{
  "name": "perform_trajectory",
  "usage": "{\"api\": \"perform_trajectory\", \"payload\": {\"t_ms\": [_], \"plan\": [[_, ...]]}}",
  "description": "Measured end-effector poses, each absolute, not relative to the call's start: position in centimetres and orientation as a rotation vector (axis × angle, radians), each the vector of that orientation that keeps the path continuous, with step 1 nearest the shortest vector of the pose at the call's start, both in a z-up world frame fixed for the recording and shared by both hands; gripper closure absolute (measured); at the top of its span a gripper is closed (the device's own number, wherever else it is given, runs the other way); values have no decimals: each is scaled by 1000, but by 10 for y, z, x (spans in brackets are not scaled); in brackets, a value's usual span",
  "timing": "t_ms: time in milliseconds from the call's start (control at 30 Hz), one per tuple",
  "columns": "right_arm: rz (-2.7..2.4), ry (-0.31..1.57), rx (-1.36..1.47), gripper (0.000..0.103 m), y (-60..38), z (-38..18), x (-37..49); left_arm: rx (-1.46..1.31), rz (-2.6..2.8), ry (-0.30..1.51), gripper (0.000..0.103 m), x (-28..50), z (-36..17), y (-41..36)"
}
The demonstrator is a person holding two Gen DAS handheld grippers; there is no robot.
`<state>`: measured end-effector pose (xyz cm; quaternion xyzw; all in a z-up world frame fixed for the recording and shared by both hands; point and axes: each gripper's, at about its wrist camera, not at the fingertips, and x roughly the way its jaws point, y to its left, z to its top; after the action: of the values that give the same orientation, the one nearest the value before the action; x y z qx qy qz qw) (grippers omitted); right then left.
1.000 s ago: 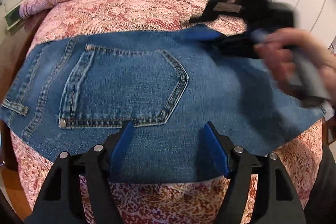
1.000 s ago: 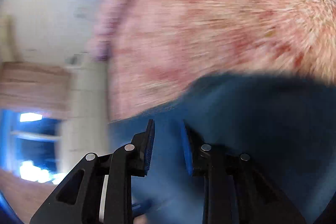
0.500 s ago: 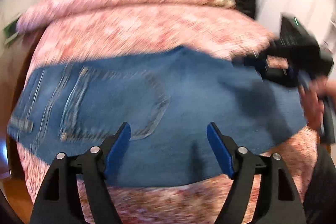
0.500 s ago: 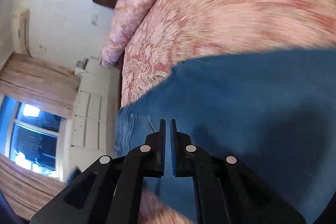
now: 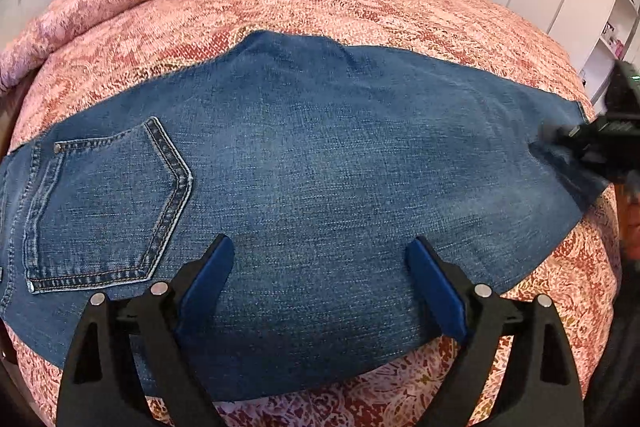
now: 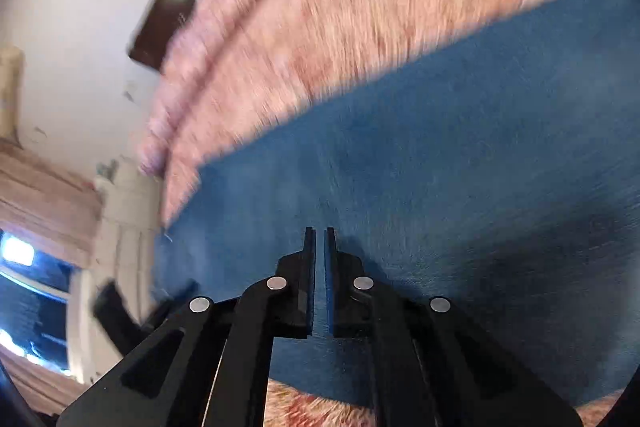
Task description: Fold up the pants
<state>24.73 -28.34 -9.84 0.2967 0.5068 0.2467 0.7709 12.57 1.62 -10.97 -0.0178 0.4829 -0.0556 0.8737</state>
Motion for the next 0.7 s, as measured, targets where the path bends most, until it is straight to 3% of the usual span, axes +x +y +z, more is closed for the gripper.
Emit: {"api": "perform_trajectory", "payload": {"t_ms": [67, 133, 167, 300, 400, 533, 567, 633, 700], "plan": [[406, 996, 587, 92, -325, -70, 248, -18, -122, 1022, 10, 127, -111, 12], [252, 922, 412, 46, -363, -45, 256, -5, -123, 1026, 8, 131, -111, 11], [166, 887, 316, 45, -382, -34, 261, -4, -123, 1027, 7, 132, -112, 10], [83, 903, 224, 46, -438, -36, 281, -6, -114, 1024, 3, 132, -114, 8], [117, 926, 146, 60, -432, -51, 284, 0, -108, 1023, 2, 132, -115, 6], [159, 946, 75, 63, -424, -62, 292, 8, -122, 1030, 2, 134, -115, 7], [173, 948, 76, 67, -424, -64, 297, 9, -124, 1032, 2, 135, -115, 7], [194, 919, 51, 87, -420, -63, 292, 13, -125, 1032, 2, 135, -115, 7], [201, 944, 30, 91, -419, -63, 294, 16, -123, 1029, 2, 135, -116, 6]]}}
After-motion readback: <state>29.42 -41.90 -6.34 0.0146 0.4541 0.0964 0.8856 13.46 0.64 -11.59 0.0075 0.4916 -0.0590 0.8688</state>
